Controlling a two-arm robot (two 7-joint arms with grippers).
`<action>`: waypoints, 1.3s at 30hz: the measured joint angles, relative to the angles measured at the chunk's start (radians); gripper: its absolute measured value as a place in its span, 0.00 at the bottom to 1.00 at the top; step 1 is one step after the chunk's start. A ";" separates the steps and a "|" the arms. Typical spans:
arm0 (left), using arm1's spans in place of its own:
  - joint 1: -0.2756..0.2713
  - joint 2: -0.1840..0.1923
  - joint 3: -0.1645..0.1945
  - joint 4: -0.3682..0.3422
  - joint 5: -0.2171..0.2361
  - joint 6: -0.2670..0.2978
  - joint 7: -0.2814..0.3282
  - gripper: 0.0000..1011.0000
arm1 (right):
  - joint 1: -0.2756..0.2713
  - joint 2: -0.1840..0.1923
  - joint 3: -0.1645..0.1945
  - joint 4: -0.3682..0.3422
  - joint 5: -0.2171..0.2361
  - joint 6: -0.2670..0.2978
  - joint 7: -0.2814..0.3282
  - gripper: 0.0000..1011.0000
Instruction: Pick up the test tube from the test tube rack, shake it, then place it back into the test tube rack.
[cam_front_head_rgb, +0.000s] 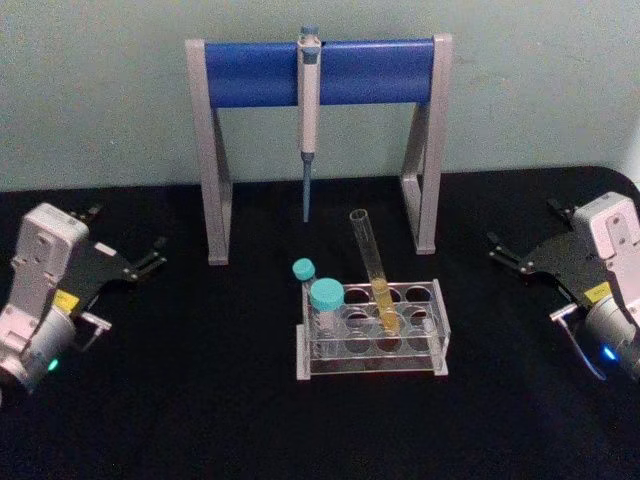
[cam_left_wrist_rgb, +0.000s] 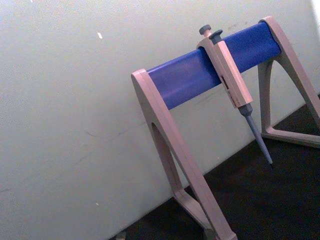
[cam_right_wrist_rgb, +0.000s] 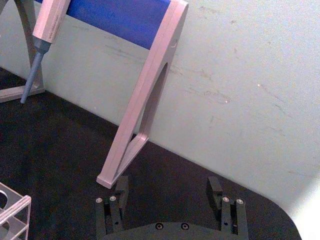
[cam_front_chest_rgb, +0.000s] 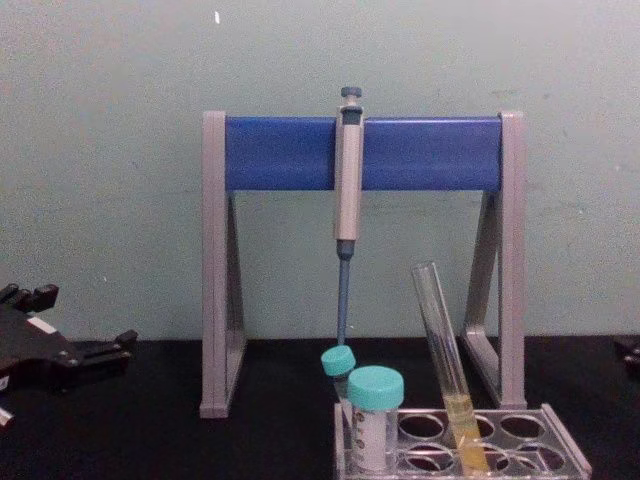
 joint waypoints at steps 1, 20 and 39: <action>0.000 0.000 0.000 0.000 0.000 0.000 0.000 0.99 | 0.000 0.000 0.000 0.000 0.000 0.000 0.000 0.99; 0.000 0.000 0.000 0.000 0.000 0.000 0.000 0.99 | 0.000 0.000 0.000 0.000 0.000 0.000 0.000 0.99; 0.000 0.000 0.000 0.000 0.000 0.000 0.000 0.99 | 0.000 0.000 0.000 0.000 0.000 0.000 0.000 0.99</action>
